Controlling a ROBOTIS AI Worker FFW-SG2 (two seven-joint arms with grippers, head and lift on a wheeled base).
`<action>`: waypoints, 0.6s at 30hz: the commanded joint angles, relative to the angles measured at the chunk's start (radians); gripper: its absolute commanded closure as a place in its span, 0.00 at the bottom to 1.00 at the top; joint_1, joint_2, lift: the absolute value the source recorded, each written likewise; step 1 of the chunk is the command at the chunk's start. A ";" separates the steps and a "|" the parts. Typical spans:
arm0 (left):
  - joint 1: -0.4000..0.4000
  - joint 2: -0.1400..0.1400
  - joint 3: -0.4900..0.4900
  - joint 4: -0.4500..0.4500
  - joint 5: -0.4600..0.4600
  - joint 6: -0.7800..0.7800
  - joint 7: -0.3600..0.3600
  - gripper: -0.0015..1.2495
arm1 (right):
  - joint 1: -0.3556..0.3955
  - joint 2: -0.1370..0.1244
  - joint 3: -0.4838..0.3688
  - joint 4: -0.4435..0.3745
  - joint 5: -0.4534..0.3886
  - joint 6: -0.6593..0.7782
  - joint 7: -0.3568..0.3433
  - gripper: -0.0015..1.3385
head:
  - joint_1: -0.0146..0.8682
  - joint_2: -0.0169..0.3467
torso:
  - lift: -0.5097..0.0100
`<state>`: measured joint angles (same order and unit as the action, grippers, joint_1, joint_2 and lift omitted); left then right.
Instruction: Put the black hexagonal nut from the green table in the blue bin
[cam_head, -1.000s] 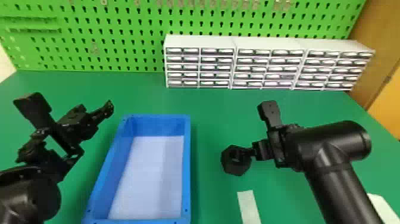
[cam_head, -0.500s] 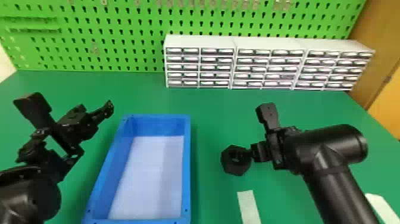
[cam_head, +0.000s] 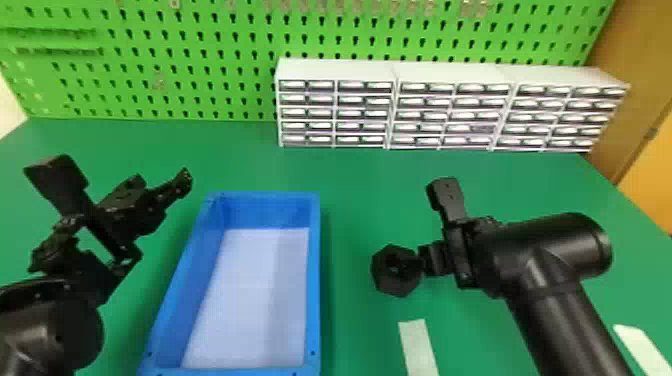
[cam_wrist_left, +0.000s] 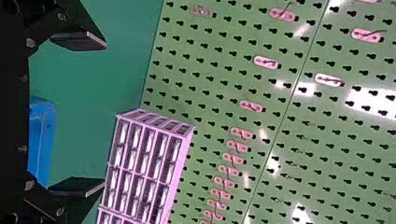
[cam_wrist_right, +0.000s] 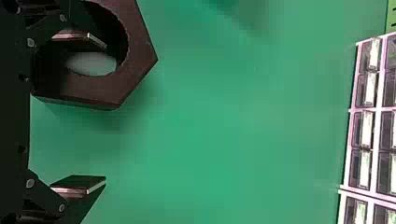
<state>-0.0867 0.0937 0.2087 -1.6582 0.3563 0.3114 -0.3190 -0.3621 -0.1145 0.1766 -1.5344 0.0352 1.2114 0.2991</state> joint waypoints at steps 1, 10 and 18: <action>-0.001 0.000 0.000 0.000 0.000 0.000 0.000 0.19 | 0.005 -0.001 0.000 0.007 0.000 -0.010 0.000 0.21 | 0.80 0.07 | 0.79; -0.001 0.000 0.000 0.000 0.000 0.000 0.000 0.19 | 0.006 -0.001 0.001 0.025 0.000 -0.013 0.000 0.21 | 0.80 0.07 | 0.79; -0.002 0.000 -0.002 0.000 0.000 0.000 0.000 0.19 | 0.006 -0.002 0.003 0.030 0.000 -0.013 0.000 0.21 | 0.80 0.07 | 0.79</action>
<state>-0.0878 0.0937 0.2074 -1.6582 0.3559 0.3114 -0.3190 -0.3559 -0.1151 0.1793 -1.5067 0.0348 1.1979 0.2991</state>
